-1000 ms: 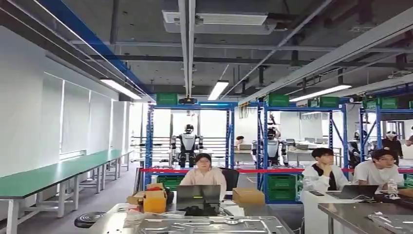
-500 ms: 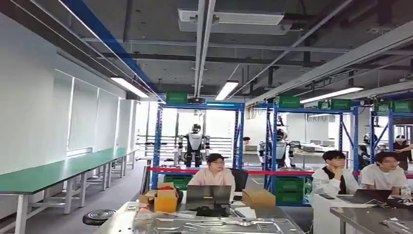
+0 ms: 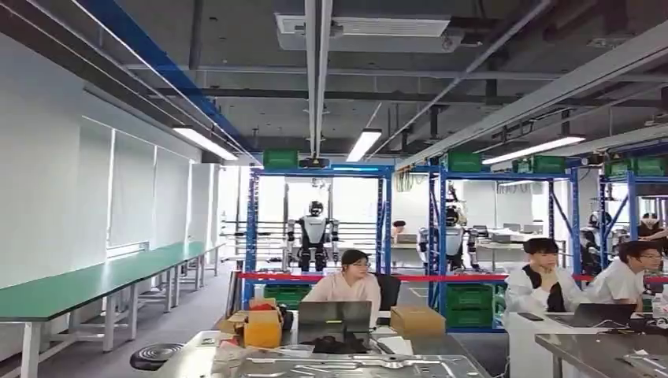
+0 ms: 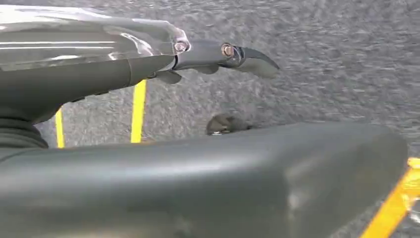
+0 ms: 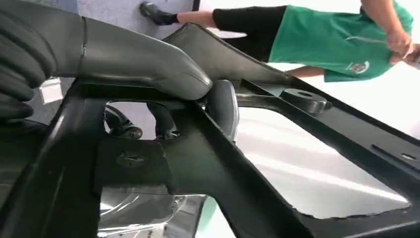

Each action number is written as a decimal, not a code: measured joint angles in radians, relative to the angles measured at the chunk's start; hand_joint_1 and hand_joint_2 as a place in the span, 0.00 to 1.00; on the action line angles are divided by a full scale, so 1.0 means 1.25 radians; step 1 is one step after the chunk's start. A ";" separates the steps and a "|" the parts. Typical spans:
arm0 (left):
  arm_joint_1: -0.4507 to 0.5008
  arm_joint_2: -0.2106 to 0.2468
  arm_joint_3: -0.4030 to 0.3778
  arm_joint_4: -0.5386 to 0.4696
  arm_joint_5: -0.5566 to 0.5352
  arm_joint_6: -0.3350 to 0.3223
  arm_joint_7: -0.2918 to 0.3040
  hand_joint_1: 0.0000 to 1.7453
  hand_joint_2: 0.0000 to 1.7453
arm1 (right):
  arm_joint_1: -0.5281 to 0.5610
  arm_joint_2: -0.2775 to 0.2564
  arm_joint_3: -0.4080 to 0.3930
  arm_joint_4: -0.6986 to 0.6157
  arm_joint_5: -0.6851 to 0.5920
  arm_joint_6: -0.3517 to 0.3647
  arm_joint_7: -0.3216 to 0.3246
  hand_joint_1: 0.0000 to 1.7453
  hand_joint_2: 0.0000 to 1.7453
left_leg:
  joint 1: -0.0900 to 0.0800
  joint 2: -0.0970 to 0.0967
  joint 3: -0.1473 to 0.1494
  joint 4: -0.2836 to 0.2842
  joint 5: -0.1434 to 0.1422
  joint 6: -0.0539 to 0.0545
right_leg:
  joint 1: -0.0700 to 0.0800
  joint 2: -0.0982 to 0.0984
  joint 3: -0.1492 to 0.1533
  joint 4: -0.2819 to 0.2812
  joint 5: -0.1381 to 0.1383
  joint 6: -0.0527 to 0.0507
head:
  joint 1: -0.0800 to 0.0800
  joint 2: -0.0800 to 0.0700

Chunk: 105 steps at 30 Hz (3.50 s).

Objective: Take the parts from the cabinet and place them on the table.

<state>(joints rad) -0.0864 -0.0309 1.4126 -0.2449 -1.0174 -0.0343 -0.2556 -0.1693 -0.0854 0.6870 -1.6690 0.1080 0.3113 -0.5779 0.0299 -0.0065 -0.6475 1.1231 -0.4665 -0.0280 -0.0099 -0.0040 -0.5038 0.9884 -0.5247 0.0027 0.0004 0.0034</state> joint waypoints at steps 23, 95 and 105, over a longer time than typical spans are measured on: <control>-0.002 -0.007 -0.004 0.001 0.002 0.002 -0.002 0.00 0.00 | 0.013 0.018 -0.033 -0.009 -0.023 0.010 0.010 1.00 1.00 | -0.018 0.015 0.108 -0.044 -0.076 0.028 | 0.020 -0.001 -0.046 -0.006 0.049 -0.030 | 0.001 0.000; 0.006 0.006 -0.007 0.000 0.001 0.002 -0.012 0.00 0.00 | 0.037 0.020 -0.040 -0.019 -0.020 0.021 0.001 1.00 1.00 | -0.015 0.005 -0.008 -0.038 -0.007 0.027 | 0.013 0.019 0.025 0.020 -0.056 0.000 | 0.000 0.000; 0.002 0.006 -0.007 0.000 0.001 0.002 -0.013 0.00 0.00 | 0.034 0.020 -0.040 -0.022 -0.021 0.021 0.001 1.00 1.00 | -0.010 0.000 0.069 -0.057 -0.062 0.051 | 0.006 0.007 -0.149 0.242 -0.116 0.025 | -0.001 0.000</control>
<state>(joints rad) -0.0837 -0.0229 1.4034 -0.2445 -1.0163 -0.0313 -0.2712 -0.1275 -0.0607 0.6367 -1.6964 0.0820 0.3372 -0.5768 0.0175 -0.0061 -0.5610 1.0524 -0.5442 0.0362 -0.0030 0.0053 -0.6900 1.2910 -0.6696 0.0337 -0.0004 0.0034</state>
